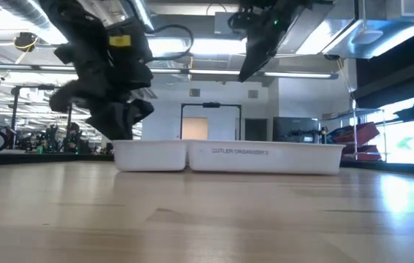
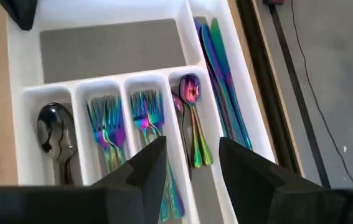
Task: Sort silverware
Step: Adjust the tray organizer, then return to Home Position
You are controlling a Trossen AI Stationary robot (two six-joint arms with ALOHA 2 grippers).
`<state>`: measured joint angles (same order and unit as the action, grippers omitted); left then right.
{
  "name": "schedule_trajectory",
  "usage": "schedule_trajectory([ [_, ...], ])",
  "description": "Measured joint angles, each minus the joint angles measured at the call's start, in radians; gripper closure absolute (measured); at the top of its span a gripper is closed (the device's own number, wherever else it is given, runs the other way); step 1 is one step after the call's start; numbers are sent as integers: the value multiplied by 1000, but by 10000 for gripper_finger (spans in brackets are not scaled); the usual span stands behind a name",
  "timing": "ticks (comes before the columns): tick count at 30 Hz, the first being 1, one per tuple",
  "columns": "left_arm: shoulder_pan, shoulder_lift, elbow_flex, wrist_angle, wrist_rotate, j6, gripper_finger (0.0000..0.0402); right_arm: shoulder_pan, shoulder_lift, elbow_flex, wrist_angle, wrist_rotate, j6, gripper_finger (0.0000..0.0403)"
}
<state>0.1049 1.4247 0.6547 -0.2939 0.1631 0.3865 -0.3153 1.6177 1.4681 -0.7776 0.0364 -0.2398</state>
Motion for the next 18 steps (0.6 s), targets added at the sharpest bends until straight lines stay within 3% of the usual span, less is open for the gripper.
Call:
schedule_trajectory([
  [5, -131, -144, -5, 90, -104, -149, 401, 114, -60, -14, 41, 26, 46, 272],
  [11, -264, -323, -3, 119, -359, -299, 401, 250, -167, -128, 193, 206, 82, 272],
  [18, -403, -466, -41, 211, -570, -384, 401, 330, -363, -414, 463, 172, 157, 272],
])
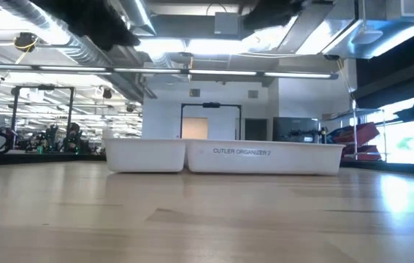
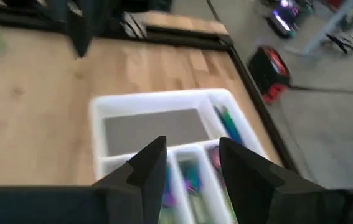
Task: Sort silverware
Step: Return to Home Position
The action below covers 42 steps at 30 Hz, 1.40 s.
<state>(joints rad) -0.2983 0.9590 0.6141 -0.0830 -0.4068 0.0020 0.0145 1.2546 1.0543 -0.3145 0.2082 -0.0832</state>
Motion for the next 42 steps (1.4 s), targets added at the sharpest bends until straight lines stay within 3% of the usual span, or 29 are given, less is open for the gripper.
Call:
schedule_trajectory([
  [4, -50, -60, -84, 110, -26, 32, 401, 12, -154, -215, 149, -68, 55, 272],
  [15, 22, -311, -406, 529, 90, 186, 401, -3, -472, -508, 120, -161, 139, 272],
  [17, 44, -370, -453, 536, 101, 165, 401, -4, -520, -571, 156, -168, 172, 272],
  [21, 100, -482, -506, 533, 244, 131, 401, -2, -609, -658, 230, -176, 212, 272],
  [24, 133, -548, -529, 528, 281, 122, 401, -2, -669, -699, 243, -176, 231, 272],
  [31, 215, -658, -538, 393, 384, 133, 401, -2, -826, -776, 242, -178, 286, 274],
  [37, 290, -707, -538, 336, 496, 135, 401, -2, -971, -837, 246, -165, 293, 322],
  [42, 340, -733, -541, 293, 517, 175, 401, -2, -1073, -877, 243, -151, 315, 368],
])
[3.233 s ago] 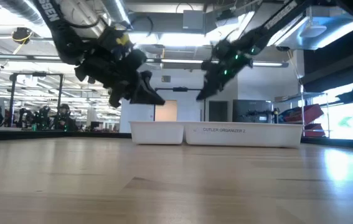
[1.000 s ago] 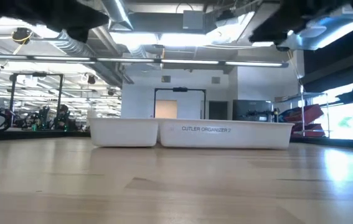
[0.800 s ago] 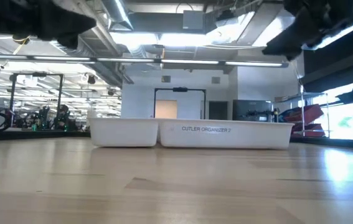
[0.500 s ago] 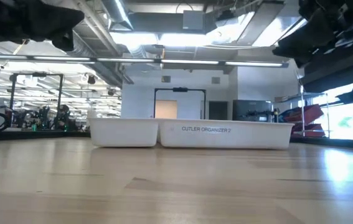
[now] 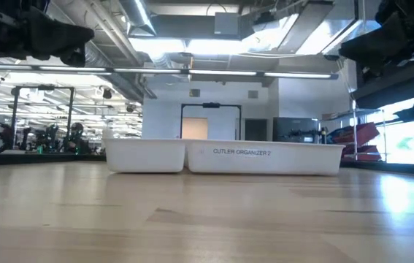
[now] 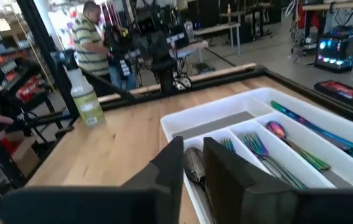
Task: Sort silverware
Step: Return to Home Position
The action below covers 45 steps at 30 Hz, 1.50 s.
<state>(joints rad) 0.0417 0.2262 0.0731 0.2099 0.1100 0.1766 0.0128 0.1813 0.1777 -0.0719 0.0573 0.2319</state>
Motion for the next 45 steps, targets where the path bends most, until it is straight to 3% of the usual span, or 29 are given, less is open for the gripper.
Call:
schedule_trajectory([
  [4, 48, -5, 0, 0, 41, 7, 401, 0, -55, -23, -7, 6, 3, 398],
  [18, 169, -4, -1, -28, 134, 16, 402, 0, -180, -114, 12, 12, 30, 402],
  [34, 194, -11, -64, 17, 124, -55, 401, 0, -179, -170, 102, 49, -4, 403],
  [45, 197, -18, -64, -5, 29, -41, 401, 0, -180, -170, 107, 89, -54, 403],
])
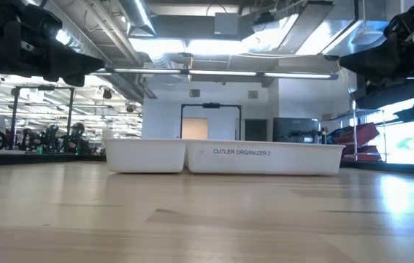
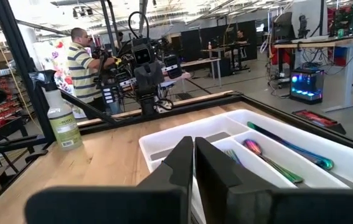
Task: Sort silverware
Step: Return to Home Position
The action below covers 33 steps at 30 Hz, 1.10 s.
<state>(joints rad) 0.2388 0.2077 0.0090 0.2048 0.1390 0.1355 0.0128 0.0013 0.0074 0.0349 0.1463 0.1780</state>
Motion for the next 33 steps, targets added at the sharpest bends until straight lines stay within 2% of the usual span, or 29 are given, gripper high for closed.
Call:
schedule_trajectory([
  [4, -1, -33, 1, -52, -12, 3, 401, 0, 0, 0, 4, 15, 1, 403],
  [11, -1, -186, 42, -290, -43, 26, 401, 0, 0, 0, 6, 34, 1, 403],
  [17, -1, -201, 46, -304, -50, 26, 401, 0, 0, 0, 9, 46, 4, 402],
  [24, -4, -200, 48, -317, -50, -127, 401, 0, 3, 0, 9, 43, -3, 402],
  [33, -3, -200, 49, -320, -50, -124, 402, 0, 3, 0, 6, 35, -3, 402],
])
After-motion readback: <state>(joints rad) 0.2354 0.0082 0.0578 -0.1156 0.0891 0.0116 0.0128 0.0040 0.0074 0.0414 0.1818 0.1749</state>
